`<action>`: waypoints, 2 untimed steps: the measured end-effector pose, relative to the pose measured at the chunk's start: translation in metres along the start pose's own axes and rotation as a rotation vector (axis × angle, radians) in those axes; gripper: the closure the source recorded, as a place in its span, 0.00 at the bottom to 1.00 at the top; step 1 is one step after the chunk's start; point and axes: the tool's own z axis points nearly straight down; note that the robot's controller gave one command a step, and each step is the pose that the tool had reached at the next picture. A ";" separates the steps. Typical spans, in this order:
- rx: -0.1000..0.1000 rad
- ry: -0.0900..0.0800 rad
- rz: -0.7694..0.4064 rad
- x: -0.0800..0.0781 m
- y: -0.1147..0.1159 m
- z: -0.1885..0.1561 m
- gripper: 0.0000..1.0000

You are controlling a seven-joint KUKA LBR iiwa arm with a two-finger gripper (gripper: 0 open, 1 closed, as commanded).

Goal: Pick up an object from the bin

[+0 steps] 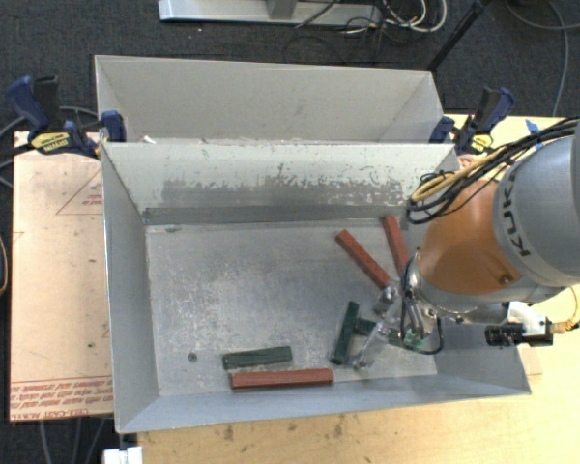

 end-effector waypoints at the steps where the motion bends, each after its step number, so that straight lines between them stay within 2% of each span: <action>1: -0.001 -0.003 -0.003 0.000 0.001 0.000 0.00; 2: -0.002 -0.004 -0.003 -0.001 0.001 -0.001 1.00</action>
Offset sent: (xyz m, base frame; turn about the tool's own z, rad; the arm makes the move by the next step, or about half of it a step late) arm 0.0000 0.0000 0.0000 0.0000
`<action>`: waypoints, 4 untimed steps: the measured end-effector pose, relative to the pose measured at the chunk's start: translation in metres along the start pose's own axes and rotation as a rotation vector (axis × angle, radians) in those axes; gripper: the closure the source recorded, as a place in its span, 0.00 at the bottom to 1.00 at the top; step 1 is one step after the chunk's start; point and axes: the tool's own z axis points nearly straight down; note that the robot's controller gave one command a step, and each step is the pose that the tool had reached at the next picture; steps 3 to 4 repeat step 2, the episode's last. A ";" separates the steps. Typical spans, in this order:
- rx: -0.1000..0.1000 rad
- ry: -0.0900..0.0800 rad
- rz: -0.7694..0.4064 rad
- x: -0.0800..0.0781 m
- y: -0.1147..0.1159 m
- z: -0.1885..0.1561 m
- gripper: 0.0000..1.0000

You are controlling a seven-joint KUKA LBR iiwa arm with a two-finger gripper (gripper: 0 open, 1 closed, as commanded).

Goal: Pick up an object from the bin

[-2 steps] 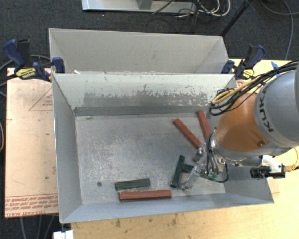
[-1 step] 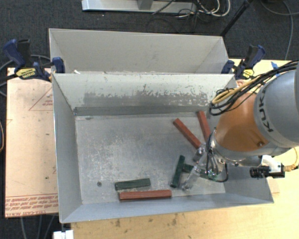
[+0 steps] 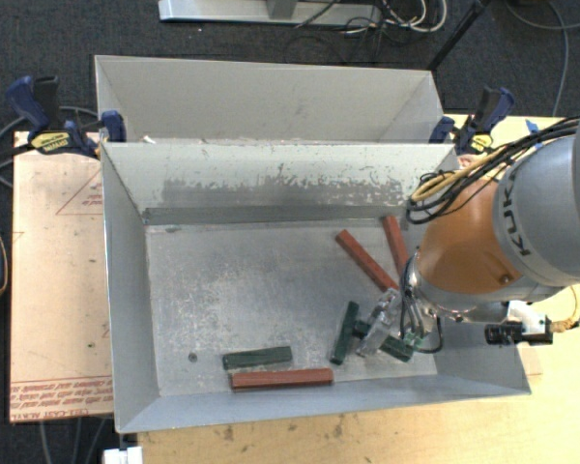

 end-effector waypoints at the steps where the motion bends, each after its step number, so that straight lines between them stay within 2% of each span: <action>1: -0.002 -0.003 -0.003 -0.001 0.001 -0.042 1.00; 2: -0.003 -0.007 -0.006 -0.003 0.003 -0.134 1.00; 4: -0.003 -0.007 -0.006 -0.003 0.003 -0.134 1.00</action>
Offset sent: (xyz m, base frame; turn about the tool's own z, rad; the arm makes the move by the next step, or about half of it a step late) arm 0.0000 0.0002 0.0404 0.0000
